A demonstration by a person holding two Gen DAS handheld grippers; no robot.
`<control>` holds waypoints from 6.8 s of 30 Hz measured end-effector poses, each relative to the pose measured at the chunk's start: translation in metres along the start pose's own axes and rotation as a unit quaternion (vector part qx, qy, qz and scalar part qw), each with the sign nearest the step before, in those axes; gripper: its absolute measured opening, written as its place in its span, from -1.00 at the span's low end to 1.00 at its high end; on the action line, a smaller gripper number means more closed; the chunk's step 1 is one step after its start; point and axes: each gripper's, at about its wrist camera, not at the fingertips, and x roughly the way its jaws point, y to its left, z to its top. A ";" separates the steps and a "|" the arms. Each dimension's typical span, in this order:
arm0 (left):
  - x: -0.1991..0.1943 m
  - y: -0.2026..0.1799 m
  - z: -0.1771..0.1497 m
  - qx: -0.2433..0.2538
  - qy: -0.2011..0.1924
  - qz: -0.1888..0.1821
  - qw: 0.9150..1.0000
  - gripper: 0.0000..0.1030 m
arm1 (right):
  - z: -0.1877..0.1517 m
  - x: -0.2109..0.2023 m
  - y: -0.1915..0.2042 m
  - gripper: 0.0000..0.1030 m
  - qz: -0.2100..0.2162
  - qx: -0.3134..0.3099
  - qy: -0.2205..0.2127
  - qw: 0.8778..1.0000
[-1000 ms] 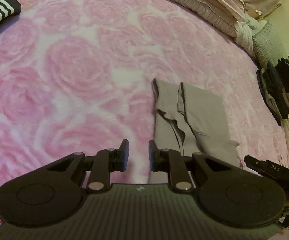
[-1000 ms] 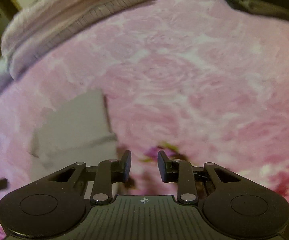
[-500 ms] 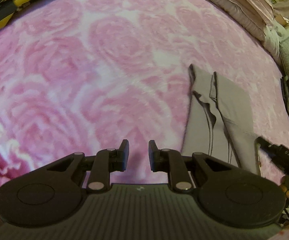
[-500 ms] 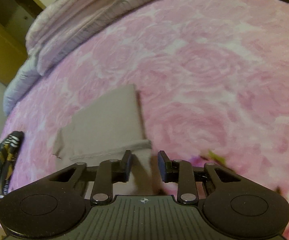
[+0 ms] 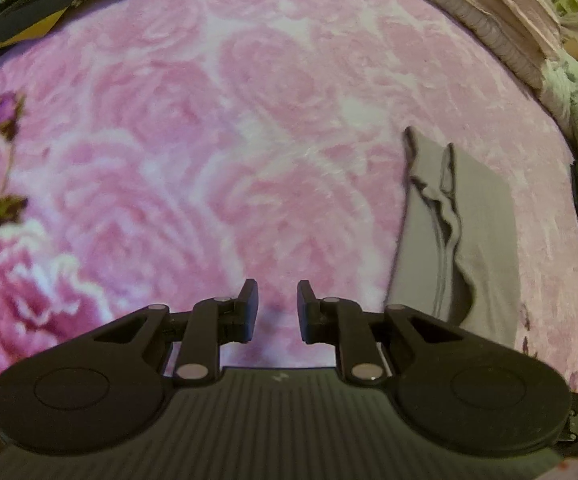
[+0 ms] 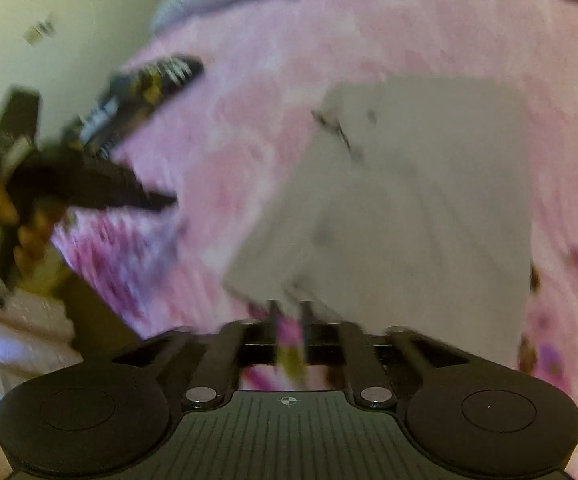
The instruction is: Fold clothes
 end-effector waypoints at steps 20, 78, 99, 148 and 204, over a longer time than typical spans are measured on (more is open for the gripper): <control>0.110 -0.156 0.076 0.118 0.016 -0.096 0.988 -0.71 | 0.077 -0.008 -0.169 -0.32 -0.208 0.269 -0.091 0.936; 0.043 -0.067 0.004 0.013 0.062 -0.167 0.984 -0.54 | 0.063 0.005 -0.082 -0.32 -0.197 0.091 -0.045 0.975; 0.014 -0.056 -0.060 0.022 0.005 -0.134 0.991 -1.00 | 0.000 -0.002 -0.039 -0.32 -0.155 0.072 -0.023 0.985; 0.025 -0.077 -0.022 0.079 -0.051 -0.102 0.990 -0.71 | 0.020 0.008 -0.055 -0.32 -0.206 0.090 -0.028 0.974; 0.023 -0.101 -0.103 0.112 -0.040 0.087 0.989 -0.99 | -0.058 0.025 -0.005 -0.32 -0.130 -0.022 0.016 0.991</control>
